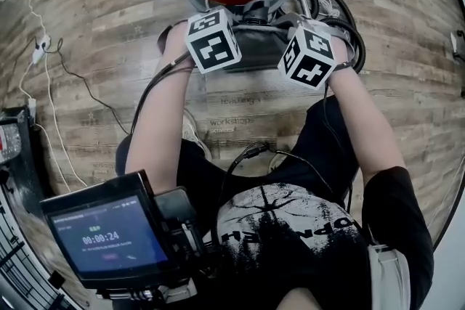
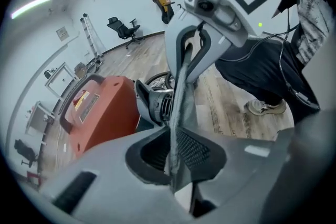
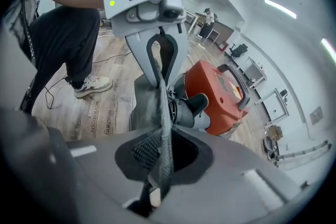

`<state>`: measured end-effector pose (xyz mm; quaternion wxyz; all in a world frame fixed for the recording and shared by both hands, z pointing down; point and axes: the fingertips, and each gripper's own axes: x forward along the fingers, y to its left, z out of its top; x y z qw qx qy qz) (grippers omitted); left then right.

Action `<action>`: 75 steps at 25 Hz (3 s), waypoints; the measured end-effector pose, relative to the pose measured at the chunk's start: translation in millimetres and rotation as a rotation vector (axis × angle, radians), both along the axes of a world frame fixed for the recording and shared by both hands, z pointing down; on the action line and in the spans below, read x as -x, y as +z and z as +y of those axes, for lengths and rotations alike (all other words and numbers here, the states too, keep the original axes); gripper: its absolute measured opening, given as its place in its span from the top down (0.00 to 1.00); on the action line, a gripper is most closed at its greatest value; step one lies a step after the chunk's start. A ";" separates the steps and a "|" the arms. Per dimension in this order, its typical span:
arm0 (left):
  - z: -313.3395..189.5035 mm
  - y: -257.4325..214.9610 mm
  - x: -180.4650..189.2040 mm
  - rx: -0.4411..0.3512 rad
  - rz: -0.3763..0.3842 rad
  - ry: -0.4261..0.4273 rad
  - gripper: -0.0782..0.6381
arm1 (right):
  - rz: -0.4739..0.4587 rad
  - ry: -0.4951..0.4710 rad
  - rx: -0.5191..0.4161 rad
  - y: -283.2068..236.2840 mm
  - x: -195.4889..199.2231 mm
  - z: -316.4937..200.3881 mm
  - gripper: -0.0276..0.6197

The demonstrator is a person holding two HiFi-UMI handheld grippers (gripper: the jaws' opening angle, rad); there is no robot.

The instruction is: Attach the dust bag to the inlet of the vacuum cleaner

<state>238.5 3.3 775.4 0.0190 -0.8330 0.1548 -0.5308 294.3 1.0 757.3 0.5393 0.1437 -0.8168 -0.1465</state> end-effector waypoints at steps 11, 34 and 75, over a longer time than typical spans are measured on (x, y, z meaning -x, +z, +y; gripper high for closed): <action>-2.6 -3.6 -4.8 -0.006 0.005 0.004 0.83 | -0.021 0.035 0.011 5.0 -3.8 1.7 0.92; -8.1 -4.0 -5.5 -0.050 0.012 -0.007 0.83 | -0.047 0.044 0.012 12.3 -4.7 -1.4 0.92; -15.9 -103.9 36.8 -0.244 0.773 -0.313 0.89 | -0.688 0.085 -0.028 -90.6 89.9 -14.3 0.95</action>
